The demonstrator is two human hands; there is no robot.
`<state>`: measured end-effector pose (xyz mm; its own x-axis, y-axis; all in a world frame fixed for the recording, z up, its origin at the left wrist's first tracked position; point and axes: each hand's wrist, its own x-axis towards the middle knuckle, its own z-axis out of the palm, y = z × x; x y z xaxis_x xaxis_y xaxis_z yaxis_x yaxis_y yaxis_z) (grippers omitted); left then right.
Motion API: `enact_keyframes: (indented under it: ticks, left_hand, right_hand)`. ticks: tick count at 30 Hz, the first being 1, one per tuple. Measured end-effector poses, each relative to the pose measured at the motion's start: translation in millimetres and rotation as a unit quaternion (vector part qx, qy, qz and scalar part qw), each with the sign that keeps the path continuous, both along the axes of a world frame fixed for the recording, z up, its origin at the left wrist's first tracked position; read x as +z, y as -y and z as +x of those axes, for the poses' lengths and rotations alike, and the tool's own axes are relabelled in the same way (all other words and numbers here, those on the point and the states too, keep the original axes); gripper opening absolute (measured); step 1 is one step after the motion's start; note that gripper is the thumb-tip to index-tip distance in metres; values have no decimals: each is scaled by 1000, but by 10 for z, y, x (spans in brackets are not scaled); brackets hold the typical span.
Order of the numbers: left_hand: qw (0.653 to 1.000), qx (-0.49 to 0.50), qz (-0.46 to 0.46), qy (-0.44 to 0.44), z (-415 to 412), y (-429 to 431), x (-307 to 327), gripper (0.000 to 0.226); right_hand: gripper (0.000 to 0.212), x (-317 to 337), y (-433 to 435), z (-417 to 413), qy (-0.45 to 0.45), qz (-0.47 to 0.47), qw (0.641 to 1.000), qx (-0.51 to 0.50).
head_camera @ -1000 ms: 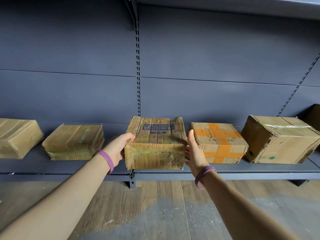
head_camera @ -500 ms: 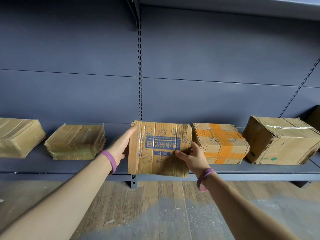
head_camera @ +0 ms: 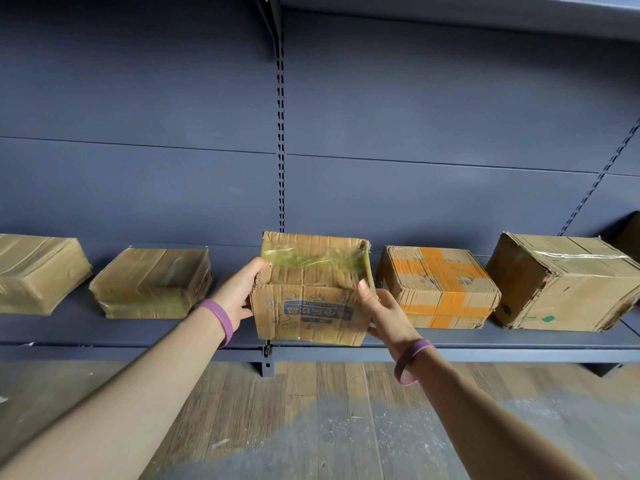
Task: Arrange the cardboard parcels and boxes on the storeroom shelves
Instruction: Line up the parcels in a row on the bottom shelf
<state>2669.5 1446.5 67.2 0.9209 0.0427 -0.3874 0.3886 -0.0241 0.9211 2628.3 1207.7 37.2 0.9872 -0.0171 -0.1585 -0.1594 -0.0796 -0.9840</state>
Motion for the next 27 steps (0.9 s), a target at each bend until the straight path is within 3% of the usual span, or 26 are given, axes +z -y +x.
enact_keyframes:
  ticks: [2, 4, 5, 7, 10, 12, 14, 16, 19, 25, 27]
  left_hand:
    - [1000, -8, -7, 8, -15, 19, 3, 21]
    - [1000, -25, -5, 14, -25, 35, 8, 24]
    - [999, -32, -1, 18, -26, 36, 14, 28]
    - [999, -42, 0, 27, -29, 41, 20, 29]
    - [999, -33, -1, 30, -14, 37, 2, 21]
    - [999, -36, 1, 22, -6, 36, -6, 19]
    - [999, -46, -9, 6, -22, 67, 22, 29]
    - [999, -26, -22, -9, -29, 95, 67, 48]
    - [999, -4, -26, -19, -23, 109, 91, 55]
    - [1000, 5, -21, 5, -51, 50, 9, 19]
    - [1000, 7, -22, 15, -26, 22, -32, 22]
  right_hand:
    - [53, 43, -12, 8, 2, 26, 1000, 0]
    - [89, 18, -4, 56, -12, 16, 1000, -24]
    - [95, 3, -6, 73, -16, 13, 999, -30]
    - [73, -15, -11, 87, -4, 18, 999, -46]
    - [64, -90, 31, 121, 4, -8, 997, -79]
    - [46, -94, 49, 119, 15, -28, 996, -88]
    - [29, -96, 63, 109, 13, -39, 995, -86]
    - [38, -120, 78, 111, 9, -32, 996, -77]
    - [43, -128, 80, 101, 2, -30, 998, -62]
    - [45, -92, 77, 92, 13, -28, 999, -36]
    - [51, -55, 71, 71, 20, -37, 999, -22]
